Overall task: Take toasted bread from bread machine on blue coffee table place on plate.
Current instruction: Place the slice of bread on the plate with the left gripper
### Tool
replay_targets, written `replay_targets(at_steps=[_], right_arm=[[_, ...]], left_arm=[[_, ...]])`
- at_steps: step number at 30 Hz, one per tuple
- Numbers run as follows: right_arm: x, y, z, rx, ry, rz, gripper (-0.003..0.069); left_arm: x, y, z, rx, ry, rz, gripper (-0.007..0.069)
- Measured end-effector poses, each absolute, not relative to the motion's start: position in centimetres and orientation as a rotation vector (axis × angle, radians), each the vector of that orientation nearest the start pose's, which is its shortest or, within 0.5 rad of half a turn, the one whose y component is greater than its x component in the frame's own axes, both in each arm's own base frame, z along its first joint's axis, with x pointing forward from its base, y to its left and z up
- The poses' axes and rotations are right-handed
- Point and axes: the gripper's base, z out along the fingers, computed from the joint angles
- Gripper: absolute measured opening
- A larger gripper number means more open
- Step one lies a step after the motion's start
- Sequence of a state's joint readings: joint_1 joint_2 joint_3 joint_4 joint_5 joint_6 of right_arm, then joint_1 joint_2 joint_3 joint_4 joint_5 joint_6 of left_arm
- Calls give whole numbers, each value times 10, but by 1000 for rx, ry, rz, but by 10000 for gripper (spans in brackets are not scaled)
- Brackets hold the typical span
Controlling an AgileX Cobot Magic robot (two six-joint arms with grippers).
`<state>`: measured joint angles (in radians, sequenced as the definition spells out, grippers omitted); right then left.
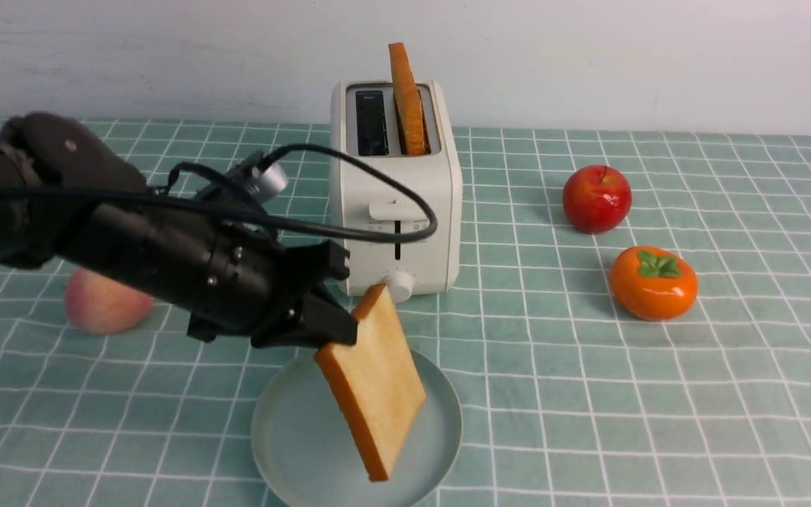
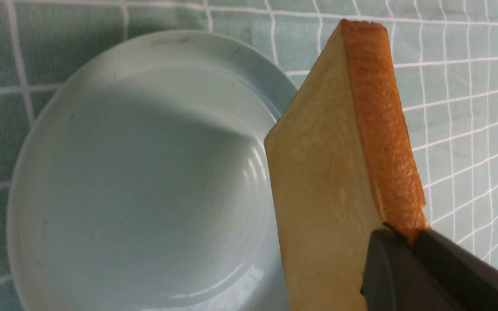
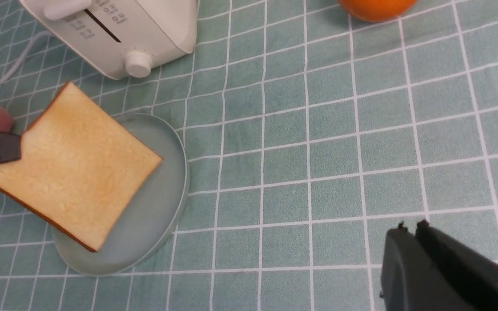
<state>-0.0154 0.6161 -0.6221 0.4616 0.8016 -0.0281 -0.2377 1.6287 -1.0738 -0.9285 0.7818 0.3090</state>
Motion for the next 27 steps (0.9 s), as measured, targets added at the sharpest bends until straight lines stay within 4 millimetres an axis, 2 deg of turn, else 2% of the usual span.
replay_targets(at_steps=[2,6,7,9,13,16,17,18,19,21,22,23,24,25,26,27], right_arm=[[109,27,311,177,2221,519,36],[110,27,312,177,2206,513,39],[110,27,312,178,2202,513,41],[110,27,312,179,2199,512,46],[111,27,322,166,2185,513,57],[115,29,342,136,2195,523,67],[115,29,345,134,2187,523,68],[121,30,360,107,2207,529,73],[122,30,361,100,2210,528,74],[139,32,382,-21,2240,497,80],[140,32,383,-23,2241,497,80],[156,35,393,-109,2255,502,83],[157,37,396,-123,2248,505,83],[165,40,400,-155,2247,524,84],[184,51,407,-217,2255,567,85],[195,59,408,-260,2266,584,85]], left_arm=[[309,-128,232,-86,2663,-1035,20],[314,-128,222,-123,2680,-1036,30],[316,-128,218,-127,2688,-1028,53],[316,-127,214,-103,2706,-995,106],[313,-122,208,4,2754,-888,320],[310,-119,206,73,2788,-838,416],[310,-119,207,77,2789,-834,424],[308,-117,208,95,2802,-796,440],[308,-116,209,95,2803,-790,441],[303,-111,218,79,2808,-721,413],[303,-111,219,76,2807,-716,413],[298,-107,229,47,2805,-678,335],[298,-107,230,44,2803,-674,335],[295,-105,235,38,2801,-658,276],[288,-101,246,41,2787,-622,161],[283,-99,252,49,2774,-608,83]])
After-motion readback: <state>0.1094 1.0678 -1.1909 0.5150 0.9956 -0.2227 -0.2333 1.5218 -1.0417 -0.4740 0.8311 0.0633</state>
